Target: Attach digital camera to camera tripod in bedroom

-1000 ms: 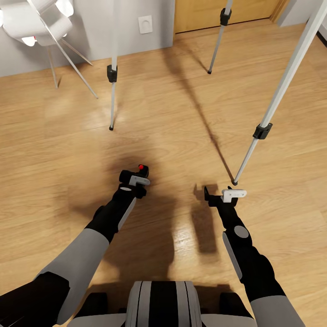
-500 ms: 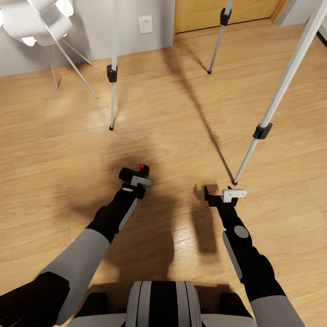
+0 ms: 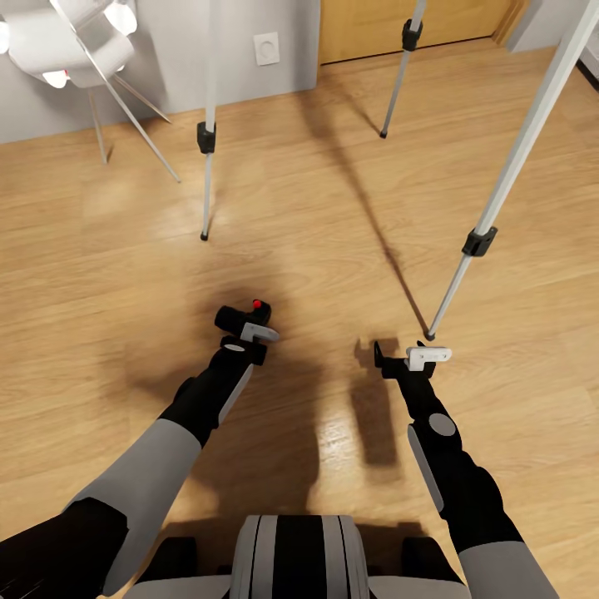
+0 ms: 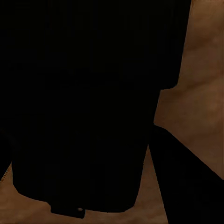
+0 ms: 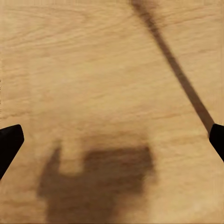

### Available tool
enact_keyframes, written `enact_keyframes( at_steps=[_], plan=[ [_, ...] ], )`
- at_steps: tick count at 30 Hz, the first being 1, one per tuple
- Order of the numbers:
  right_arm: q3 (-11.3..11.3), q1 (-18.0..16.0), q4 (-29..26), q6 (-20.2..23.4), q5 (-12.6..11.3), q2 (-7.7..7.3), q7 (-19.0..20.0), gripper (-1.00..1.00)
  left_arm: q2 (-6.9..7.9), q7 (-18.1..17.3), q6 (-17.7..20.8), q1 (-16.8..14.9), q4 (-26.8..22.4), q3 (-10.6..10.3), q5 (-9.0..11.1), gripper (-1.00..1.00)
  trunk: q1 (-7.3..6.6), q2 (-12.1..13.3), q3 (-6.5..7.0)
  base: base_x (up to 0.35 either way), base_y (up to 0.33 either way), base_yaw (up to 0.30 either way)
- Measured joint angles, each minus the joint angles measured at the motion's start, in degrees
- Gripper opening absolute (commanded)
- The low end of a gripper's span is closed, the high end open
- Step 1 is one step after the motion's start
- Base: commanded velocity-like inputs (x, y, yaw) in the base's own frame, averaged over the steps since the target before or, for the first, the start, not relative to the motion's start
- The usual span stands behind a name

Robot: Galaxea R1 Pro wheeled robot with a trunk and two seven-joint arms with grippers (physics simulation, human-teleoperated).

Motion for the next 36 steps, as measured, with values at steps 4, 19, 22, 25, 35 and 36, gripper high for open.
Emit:
enact_keyframes(
  at_steps=[4, 19, 22, 25, 35, 36],
  plan=[
    [0.04, 0.00, 0.00, -0.01, 0.00, 0.05, 0.04, 1.00, 0.03, 0.00, 0.01, 0.00, 0.01, 0.00, 0.00, -1.00, 0.00, 0.00, 0.35, 0.000, 0.000, 0.000],
    [-0.16, 0.06, 0.17, -0.02, 0.04, 0.08, -0.01, 1.00, 0.45, -0.06, 7.30, 0.00, -15.14, -0.08, 0.07, -1.00, 0.00, 0.00, 1.72, 0.000, 0.000, 0.000],
    [-0.17, 0.07, 0.17, -0.02, 0.03, 0.08, -0.06, 1.00, 0.66, -0.05, 7.57, 0.00, -15.02, -0.07, -0.05, -1.00, 0.00, 0.00, 2.00, 0.000, 0.000, 0.000],
    [-0.18, 0.07, 0.17, -0.02, 0.05, 0.08, -0.07, 1.00, 0.75, -0.05, 7.65, 0.00, -15.04, -0.03, -0.04, -1.00, 0.00, 0.00, 2.27, 0.000, 0.000, 0.000],
    [-0.10, 0.06, 0.26, -0.02, 0.04, 0.15, -0.07, 1.00, 1.66, 0.04, 7.83, 0.00, -15.35, 0.12, -0.18, -1.00, 0.00, 0.00, 3.19, 0.000, 0.000, 0.000],
    [-0.10, 0.07, 0.24, -0.02, 0.02, 0.16, -0.07, 1.00, 1.68, 0.04, 7.84, 0.00, -15.33, 0.11, -0.18, -1.00, 0.00, 0.00, 3.28, 0.000, 0.000, 0.000]
  ],
)
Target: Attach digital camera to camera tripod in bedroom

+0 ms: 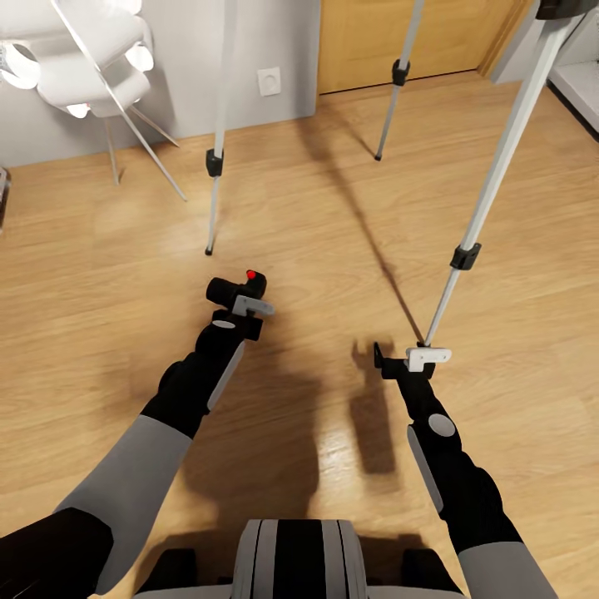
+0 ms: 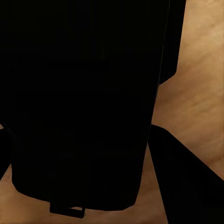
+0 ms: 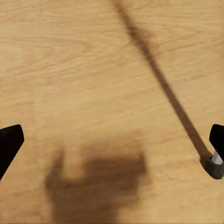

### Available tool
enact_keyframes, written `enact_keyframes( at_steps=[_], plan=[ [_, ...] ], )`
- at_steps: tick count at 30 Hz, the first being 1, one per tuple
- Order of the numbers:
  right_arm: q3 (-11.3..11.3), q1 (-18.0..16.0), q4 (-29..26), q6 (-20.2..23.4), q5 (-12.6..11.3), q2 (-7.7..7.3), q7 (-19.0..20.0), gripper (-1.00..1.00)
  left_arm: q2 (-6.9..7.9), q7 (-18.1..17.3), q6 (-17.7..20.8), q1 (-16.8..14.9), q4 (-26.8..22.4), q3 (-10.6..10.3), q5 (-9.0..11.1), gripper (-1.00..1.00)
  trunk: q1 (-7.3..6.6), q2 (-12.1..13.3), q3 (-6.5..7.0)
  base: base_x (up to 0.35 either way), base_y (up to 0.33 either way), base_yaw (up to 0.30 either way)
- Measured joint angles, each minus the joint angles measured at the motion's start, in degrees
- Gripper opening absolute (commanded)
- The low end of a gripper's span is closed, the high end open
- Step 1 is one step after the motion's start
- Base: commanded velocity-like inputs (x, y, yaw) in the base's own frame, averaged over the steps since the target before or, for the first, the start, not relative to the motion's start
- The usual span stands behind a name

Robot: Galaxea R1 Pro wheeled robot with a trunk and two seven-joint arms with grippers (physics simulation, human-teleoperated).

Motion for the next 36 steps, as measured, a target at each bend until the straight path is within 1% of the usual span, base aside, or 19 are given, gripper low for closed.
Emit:
enact_keyframes(
  at_steps=[9, 11, 12, 13, 16, 29, 31, 35, 36],
  plan=[
    [0.00, -0.01, -0.06, 0.00, 0.03, 0.01, 0.00, 1.00, 0.04, 0.00, 0.09, 0.00, -0.36, -0.01, -0.02, -1.00, 0.00, 0.00, 0.82, 0.000, 0.000, 0.000],
    [0.00, -0.01, -0.06, 0.00, 0.04, 0.01, 0.00, 1.00, 0.04, 0.01, 0.64, 0.00, -0.55, 0.00, 0.01, -1.00, 0.00, 0.00, 1.01, 0.000, 0.000, 0.000],
    [-0.03, 0.01, -0.07, 0.00, 0.00, 0.01, 0.00, 1.00, 0.04, 0.03, 3.09, 0.00, -1.09, -0.01, 0.05, -1.00, 0.00, 0.00, 1.10, 0.000, 0.000, 0.000],
    [-0.03, 0.01, -0.07, 0.00, -0.01, 0.01, 0.00, 1.00, 0.04, 0.04, 4.02, 0.00, -1.56, -0.02, -0.02, -1.00, 0.00, 0.00, 1.19, 0.000, 0.000, 0.000],
    [-0.01, 0.00, -0.03, 0.00, 0.02, 0.01, 0.00, 1.00, 0.04, 0.05, 5.29, 0.00, -3.26, -0.01, -0.07, -1.00, 0.00, 0.00, 1.47, 0.000, 0.000, 0.000],
    [-0.02, 0.01, 0.10, 0.00, 0.05, 0.00, 0.00, 1.00, 0.10, 0.05, 5.76, 0.00, -4.36, 0.04, -0.07, -1.00, 0.00, 0.00, 2.66, 0.000, 0.000, 0.000],
    [0.00, 0.01, 0.21, 0.00, 0.05, 0.00, 0.00, 1.00, 0.70, 0.08, 5.83, 0.00, -4.55, 0.06, -0.28, -1.00, 0.00, 0.00, 2.84, 0.000, 0.000, 0.000],
    [0.00, 0.00, 0.27, 0.00, 0.05, 0.01, 0.00, 1.00, 1.22, 0.06, 5.82, 0.00, -4.68, 0.06, -0.14, -1.00, 0.00, 0.00, 3.21, 0.000, 0.000, 0.000],
    [0.00, 0.01, 0.32, 0.00, 0.05, 0.02, 0.00, 1.00, 1.54, 0.07, 5.84, 0.00, -4.70, 0.06, -0.23, -1.00, 0.00, 0.00, 3.30, 0.000, 0.000, 0.000]
  ],
)
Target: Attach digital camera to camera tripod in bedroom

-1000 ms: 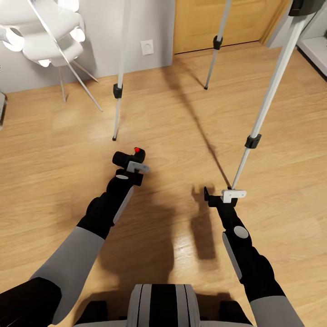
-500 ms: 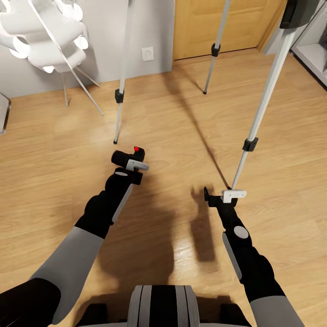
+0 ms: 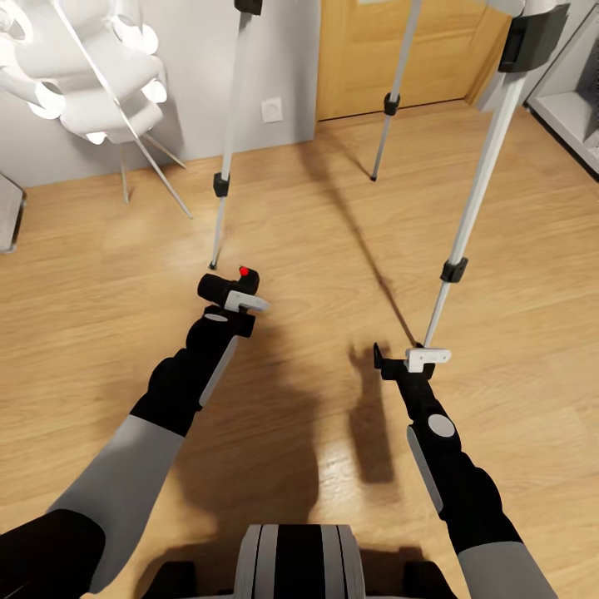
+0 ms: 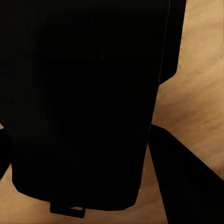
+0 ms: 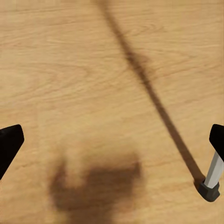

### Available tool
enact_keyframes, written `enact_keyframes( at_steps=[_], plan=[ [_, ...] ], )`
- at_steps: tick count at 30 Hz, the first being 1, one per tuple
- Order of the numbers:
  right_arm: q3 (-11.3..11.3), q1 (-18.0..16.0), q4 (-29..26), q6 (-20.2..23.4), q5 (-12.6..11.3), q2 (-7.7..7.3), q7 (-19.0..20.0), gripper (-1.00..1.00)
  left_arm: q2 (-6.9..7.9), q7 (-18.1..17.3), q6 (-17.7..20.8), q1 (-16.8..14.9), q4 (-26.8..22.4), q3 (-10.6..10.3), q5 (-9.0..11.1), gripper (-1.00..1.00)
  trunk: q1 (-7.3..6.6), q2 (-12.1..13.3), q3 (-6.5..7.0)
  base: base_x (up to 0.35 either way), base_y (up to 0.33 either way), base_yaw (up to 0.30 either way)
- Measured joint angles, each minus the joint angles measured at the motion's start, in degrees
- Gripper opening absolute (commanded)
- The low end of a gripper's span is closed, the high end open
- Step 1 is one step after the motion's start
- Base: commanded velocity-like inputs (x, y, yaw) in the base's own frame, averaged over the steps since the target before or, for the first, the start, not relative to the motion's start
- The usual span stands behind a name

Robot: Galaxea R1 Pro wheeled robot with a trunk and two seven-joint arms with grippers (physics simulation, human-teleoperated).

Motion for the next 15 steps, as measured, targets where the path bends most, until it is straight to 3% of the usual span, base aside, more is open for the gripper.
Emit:
enact_keyframes(
  at_steps=[4, 15],
  plan=[
    [0.00, 0.00, 0.09, 0.00, 0.00, 0.01, 0.00, 1.00, 0.67, -0.01, -0.01, 0.00, -0.01, 0.00, 0.11, -1.00, 0.00, 0.00, 0.37, 0.000, 0.000, 0.000],
    [-0.06, -0.01, 0.14, -0.01, -0.02, -0.01, 0.00, 1.00, 0.67, -0.01, 0.00, 0.00, -0.15, -0.03, 0.10, -1.00, -0.06, 0.02, 1.81, 0.000, 0.000, 0.000]
  ],
)
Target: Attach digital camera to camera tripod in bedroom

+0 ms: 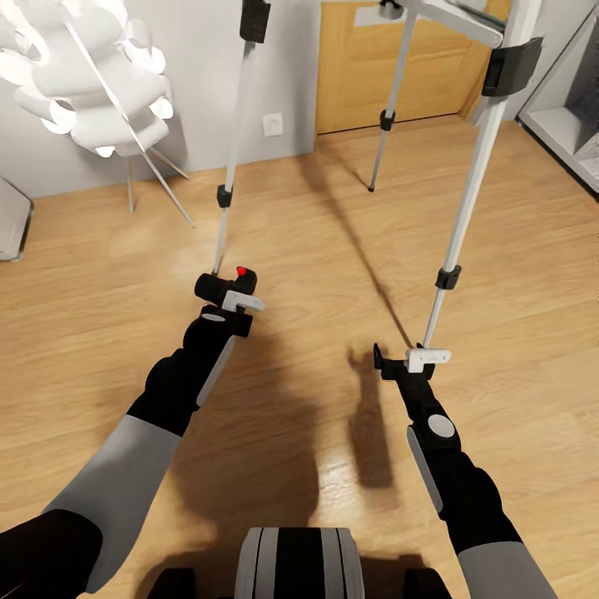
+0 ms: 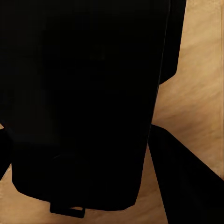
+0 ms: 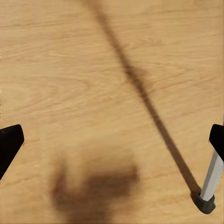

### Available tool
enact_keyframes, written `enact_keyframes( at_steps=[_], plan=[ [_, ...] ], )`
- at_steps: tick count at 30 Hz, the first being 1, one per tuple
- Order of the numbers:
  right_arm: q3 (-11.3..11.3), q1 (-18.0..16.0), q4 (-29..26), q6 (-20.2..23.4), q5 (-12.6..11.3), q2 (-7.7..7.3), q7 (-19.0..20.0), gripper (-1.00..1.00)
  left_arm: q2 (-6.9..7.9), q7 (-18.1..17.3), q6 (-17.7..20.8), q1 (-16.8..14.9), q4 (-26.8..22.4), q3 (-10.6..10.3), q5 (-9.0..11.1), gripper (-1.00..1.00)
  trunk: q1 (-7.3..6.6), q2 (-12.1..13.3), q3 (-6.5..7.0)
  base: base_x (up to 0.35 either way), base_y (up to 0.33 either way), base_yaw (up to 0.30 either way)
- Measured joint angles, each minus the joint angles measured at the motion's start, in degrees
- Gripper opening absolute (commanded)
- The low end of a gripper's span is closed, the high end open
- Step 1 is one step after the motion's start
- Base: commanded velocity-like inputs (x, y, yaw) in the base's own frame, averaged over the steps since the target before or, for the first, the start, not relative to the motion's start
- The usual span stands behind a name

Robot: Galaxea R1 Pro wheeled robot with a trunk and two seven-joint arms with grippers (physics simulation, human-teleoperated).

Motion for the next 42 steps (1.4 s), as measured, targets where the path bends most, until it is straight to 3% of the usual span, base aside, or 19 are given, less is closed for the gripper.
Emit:
enact_keyframes(
  at_steps=[42],
  plan=[
    [0.06, 0.02, 0.00, 0.01, -0.05, 0.05, 0.14, 1.00, -0.33, 0.01, 1.85, 0.00, -0.75, -0.07, 0.08, -1.00, -1.08, 0.56, 13.16, 0.000, 0.000, 0.000]
  ],
)
